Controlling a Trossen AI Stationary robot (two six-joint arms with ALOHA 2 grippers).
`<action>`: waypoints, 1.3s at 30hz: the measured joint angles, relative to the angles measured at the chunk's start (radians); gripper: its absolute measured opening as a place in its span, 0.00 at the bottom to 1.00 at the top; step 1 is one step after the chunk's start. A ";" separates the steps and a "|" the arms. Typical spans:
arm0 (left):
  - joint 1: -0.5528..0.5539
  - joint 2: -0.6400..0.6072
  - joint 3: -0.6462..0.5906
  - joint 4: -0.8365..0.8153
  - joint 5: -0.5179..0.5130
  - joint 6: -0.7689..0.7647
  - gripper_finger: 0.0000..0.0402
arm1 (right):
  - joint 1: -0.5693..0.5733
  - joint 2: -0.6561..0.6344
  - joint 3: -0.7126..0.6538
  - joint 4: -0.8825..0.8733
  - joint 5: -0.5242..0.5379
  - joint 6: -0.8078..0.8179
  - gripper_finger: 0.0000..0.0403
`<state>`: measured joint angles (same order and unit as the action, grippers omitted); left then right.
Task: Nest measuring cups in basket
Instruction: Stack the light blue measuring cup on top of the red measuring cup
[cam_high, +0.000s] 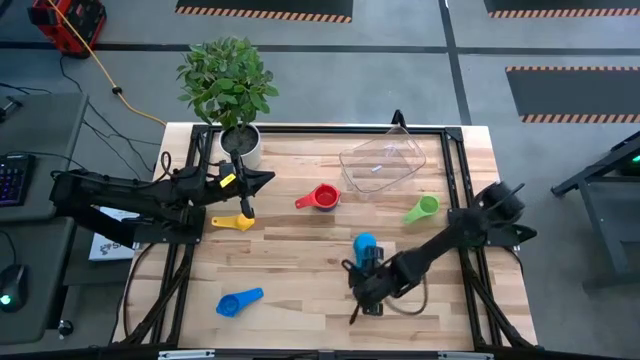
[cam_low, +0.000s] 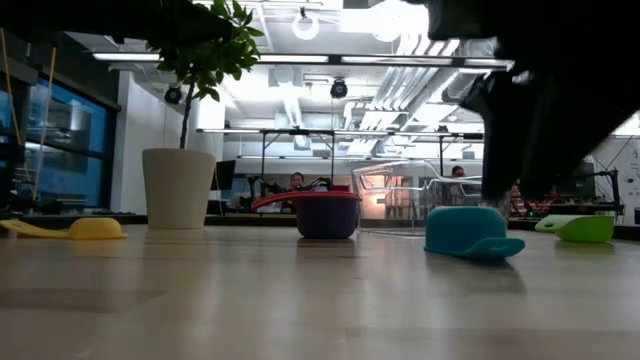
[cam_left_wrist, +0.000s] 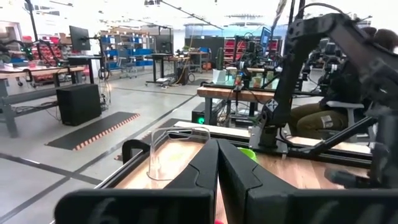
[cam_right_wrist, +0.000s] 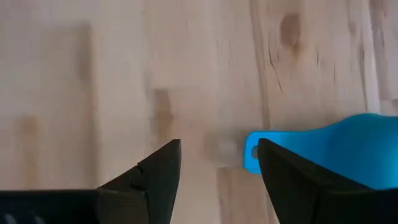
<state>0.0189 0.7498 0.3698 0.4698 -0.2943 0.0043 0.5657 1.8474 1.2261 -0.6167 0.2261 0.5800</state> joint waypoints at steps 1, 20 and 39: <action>0.000 0.000 0.000 0.000 0.000 0.005 0.00 | 0.002 0.028 0.022 -0.027 0.013 -0.012 0.51; 0.000 0.000 0.000 -0.001 -0.001 0.007 0.00 | 0.004 0.170 0.113 -0.217 0.160 -0.029 0.38; 0.000 0.000 0.000 0.000 -0.001 0.007 0.00 | -0.035 0.058 0.237 -0.556 0.204 -0.033 0.01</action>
<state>0.0189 0.7498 0.3698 0.4696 -0.2951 0.0111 0.5306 1.9057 1.4636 -1.1723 0.4299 0.5470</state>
